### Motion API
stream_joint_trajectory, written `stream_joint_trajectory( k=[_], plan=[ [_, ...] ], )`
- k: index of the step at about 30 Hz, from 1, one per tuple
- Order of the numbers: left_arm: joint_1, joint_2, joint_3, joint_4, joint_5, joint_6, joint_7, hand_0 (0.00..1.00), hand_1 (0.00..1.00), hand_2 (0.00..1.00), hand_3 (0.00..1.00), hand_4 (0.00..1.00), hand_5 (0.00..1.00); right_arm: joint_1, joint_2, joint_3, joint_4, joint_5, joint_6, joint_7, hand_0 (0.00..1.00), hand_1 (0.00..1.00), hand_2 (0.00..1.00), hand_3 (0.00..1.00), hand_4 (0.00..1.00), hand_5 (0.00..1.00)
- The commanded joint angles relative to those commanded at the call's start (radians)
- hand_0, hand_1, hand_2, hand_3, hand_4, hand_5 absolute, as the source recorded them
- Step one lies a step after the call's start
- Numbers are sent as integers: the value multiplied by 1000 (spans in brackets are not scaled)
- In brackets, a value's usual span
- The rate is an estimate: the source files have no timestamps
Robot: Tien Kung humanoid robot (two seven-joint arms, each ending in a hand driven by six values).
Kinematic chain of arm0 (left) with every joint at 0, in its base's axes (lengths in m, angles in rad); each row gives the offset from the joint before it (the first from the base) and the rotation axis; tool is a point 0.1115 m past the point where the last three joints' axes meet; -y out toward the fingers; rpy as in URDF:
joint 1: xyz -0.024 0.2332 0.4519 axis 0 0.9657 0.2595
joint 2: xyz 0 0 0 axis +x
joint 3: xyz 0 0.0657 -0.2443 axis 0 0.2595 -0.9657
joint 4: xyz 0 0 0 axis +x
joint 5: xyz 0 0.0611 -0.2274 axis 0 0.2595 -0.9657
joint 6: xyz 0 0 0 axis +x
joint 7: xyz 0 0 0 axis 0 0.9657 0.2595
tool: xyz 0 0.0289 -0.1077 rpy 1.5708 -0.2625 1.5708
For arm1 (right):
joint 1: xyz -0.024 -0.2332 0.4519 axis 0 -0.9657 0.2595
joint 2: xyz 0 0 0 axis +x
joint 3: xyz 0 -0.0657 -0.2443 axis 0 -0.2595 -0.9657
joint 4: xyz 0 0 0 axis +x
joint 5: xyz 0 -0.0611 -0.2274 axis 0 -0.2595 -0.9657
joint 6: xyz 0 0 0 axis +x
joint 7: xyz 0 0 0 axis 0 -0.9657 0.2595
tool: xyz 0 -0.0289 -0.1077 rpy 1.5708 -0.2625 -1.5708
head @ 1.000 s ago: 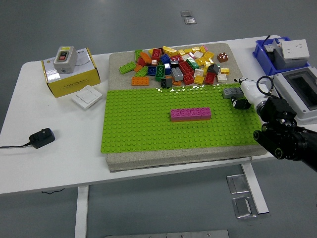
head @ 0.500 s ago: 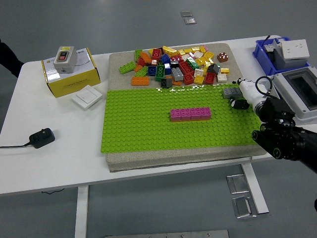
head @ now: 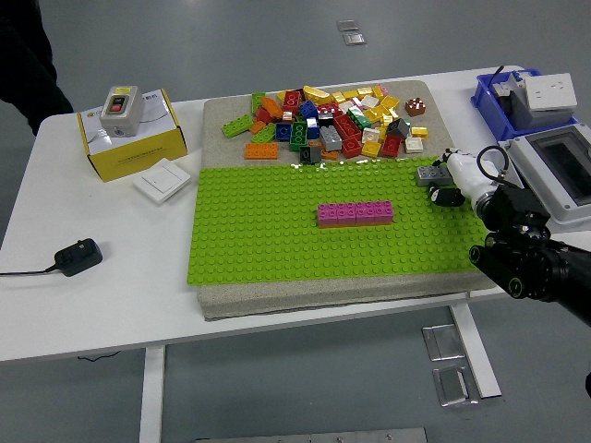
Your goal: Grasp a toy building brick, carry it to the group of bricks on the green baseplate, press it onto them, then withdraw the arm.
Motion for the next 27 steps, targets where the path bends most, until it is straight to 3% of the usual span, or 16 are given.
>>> stream_joint_trajectory(
  k=[1,27],
  plan=[
    [0,0,0,0,0,0,0,664,664,663,654,342,648,0,0,-1,1,1,-1,0,868,932,953,570,485,318],
    [2,-5,-3,0,2,0,0,664,664,662,654,340,652,2,-15,-3,9,13,-24,21,867,924,946,551,465,321]
  ],
)
